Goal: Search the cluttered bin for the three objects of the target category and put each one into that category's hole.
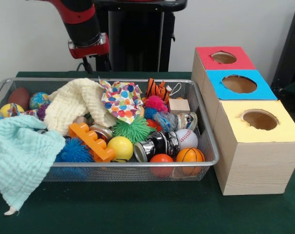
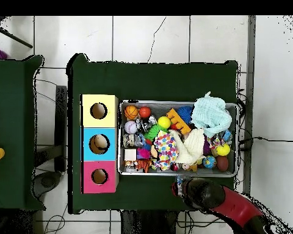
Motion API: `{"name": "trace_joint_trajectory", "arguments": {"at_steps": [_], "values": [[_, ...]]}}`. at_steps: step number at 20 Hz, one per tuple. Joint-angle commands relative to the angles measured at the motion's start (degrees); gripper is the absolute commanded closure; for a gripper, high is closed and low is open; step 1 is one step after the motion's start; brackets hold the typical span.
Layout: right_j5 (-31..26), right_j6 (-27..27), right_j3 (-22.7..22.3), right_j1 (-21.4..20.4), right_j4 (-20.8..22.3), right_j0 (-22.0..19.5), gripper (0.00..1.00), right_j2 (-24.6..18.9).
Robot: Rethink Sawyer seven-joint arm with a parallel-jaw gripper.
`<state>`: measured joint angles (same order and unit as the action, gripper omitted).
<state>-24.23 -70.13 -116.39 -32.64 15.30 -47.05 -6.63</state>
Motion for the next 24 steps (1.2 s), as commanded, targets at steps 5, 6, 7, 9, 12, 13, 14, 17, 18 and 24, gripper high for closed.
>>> {"name": "trace_joint_trajectory", "arguments": {"at_steps": [5,6,7,9,12,13,14,17,18,24], "values": [[-5.1,-2.0,9.9,3.7,-0.6,-0.3,0.00,-6.1],[-4.9,-2.2,9.8,3.9,-0.7,-0.4,0.00,-6.0],[-4.6,-2.5,9.5,4.2,-0.7,-0.5,0.00,-6.0],[-3.6,-3.2,8.5,4.4,-0.7,-0.9,0.00,-5.8],[-2.4,-4.0,6.7,4.1,-0.7,-1.4,0.00,-5.6],[-2.3,-4.2,6.5,4.1,-0.7,-1.4,0.00,-5.4],[-2.4,-4.3,6.4,4.0,-0.7,-1.4,0.00,-5.3],[-2.4,-4.6,5.8,4.1,-0.6,-1.6,0.00,-4.9],[-2.3,-4.7,5.5,4.0,-0.6,-1.7,0.00,-4.9],[-0.9,-5.7,4.6,5.2,-0.3,-1.9,0.00,-4.1]]}}
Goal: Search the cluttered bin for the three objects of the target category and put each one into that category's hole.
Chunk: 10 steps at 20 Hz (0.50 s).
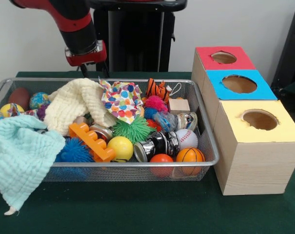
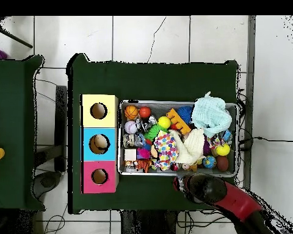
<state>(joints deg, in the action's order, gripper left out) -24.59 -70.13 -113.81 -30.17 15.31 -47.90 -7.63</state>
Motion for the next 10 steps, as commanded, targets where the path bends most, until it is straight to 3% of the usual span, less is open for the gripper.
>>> {"name": "trace_joint_trajectory", "arguments": {"at_steps": [1,10], "values": [[-0.2,-5.7,2.3,3.5,-0.3,-1.1,0.00,-3.0],[3.1,-6.5,2.9,8.4,0.0,-2.1,0.00,-3.2]]}}
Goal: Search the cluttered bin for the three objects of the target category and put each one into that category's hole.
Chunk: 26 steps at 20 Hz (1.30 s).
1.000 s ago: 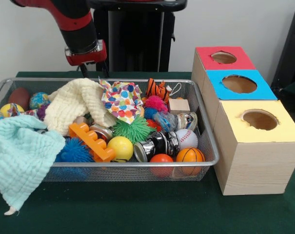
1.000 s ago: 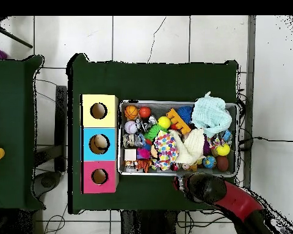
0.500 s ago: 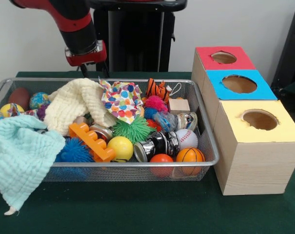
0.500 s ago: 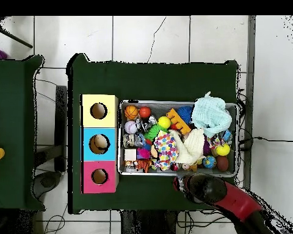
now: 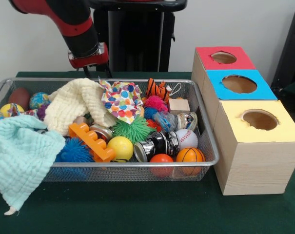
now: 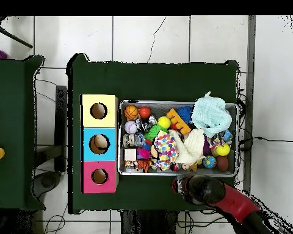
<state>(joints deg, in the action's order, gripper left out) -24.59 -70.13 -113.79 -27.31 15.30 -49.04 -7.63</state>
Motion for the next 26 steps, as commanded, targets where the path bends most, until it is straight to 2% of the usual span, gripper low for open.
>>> {"name": "trace_joint_trajectory", "arguments": {"at_steps": [1,12,17,18,26], "values": [[3.5,-6.8,2.9,5.8,0.1,-0.9,0.00,-3.1],[5.8,-7.4,5.7,11.6,-0.2,-1.6,0.00,-2.7],[7.6,-6.2,5.9,12.2,0.8,-2.8,0.00,-4.3],[8.8,-6.0,5.6,12.2,1.0,-3.6,1.00,-5.1],[12.4,-7.2,4.0,12.1,1.1,-4.9,1.00,-5.8]]}}
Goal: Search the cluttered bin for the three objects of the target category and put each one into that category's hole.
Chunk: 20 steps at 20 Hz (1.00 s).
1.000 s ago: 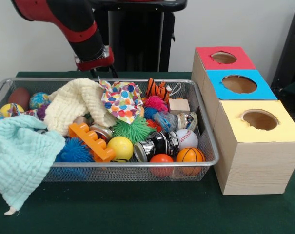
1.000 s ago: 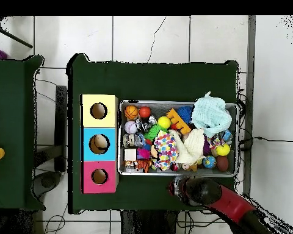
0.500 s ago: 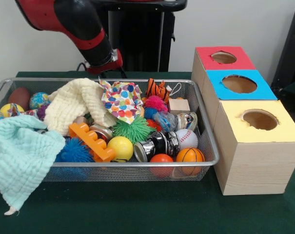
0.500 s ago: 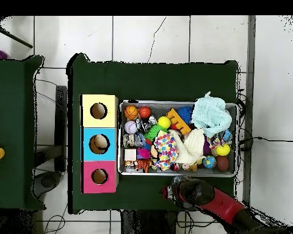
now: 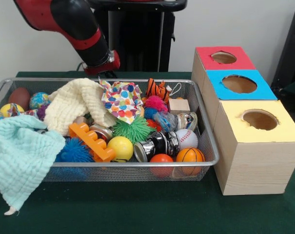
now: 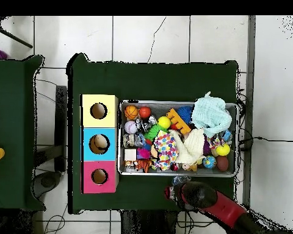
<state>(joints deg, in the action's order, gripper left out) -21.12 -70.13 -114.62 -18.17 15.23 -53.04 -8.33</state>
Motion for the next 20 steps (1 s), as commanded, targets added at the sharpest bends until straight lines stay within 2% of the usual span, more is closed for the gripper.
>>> {"name": "trace_joint_trajectory", "arguments": {"at_steps": [1,3,8,16,20], "values": [[7.7,-6.7,5.4,2.9,1.3,-0.4,1.00,-4.8],[5.2,-6.6,6.4,3.1,0.6,0.7,1.00,-4.1],[6.1,-6.9,5.7,2.5,0.3,0.2,1.00,-5.0],[4.8,-9.0,0.5,-9.0,-0.7,2.5,1.00,-5.6],[1.4,-8.9,-0.8,-13.9,-1.7,3.9,1.00,-5.4]]}}
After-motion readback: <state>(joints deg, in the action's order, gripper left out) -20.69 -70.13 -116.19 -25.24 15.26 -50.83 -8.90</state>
